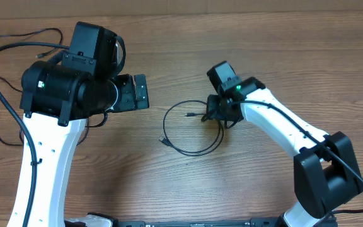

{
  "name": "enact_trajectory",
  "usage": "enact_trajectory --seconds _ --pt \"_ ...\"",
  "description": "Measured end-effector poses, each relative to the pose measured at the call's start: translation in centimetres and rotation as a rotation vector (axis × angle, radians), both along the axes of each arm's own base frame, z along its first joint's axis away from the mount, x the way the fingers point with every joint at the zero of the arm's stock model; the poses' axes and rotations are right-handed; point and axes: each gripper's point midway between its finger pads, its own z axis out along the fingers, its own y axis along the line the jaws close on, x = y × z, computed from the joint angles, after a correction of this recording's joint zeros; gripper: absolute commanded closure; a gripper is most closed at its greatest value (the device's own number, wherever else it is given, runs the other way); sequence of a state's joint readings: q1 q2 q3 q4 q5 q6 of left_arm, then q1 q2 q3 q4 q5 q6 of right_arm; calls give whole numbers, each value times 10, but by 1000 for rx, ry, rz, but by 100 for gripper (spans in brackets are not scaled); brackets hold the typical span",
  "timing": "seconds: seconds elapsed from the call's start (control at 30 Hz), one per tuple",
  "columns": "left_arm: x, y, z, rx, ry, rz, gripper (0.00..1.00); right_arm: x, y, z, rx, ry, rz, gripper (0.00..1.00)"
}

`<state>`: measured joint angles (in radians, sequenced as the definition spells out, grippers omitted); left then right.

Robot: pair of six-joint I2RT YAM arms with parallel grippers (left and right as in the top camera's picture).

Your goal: Untangle cables

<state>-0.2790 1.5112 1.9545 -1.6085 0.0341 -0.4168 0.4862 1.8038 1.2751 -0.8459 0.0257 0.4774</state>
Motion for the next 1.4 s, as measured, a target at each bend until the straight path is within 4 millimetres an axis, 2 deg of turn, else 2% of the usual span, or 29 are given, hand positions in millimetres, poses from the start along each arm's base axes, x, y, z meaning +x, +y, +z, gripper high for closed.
enact_trajectory --seconds 0.23,0.53,0.67,0.83,0.9,1.07,1.27,1.3,1.4 --pt "0 0 0 0 0 0 0 2 1 -19 0 -43 71 63" --pt "0 0 0 0 0 0 0 2 1 -34 -15 -27 96 56" --pt "0 0 0 0 1 0 1 1 -1 -44 -30 -6 98 57" --pt "-1 0 0 1 4 0 0 6 -2 -44 -24 -22 91 59" --pt "-2 0 -1 2 7 0 0 8 -7 -44 -24 -21 78 62" --pt "-2 1 -1 2 8 0 1 12 -16 -45 -24 -19 55 62" --pt "-2 1 -1 3 8 0 0 -1 -15 -58 -3 14 63 62" --pt "-2 1 -1 3 8 0 0 0 -14 -58 4 10 65 63" --pt "-2 0 -1 2 8 0 0 0 -12 -58 15 9 67 83"
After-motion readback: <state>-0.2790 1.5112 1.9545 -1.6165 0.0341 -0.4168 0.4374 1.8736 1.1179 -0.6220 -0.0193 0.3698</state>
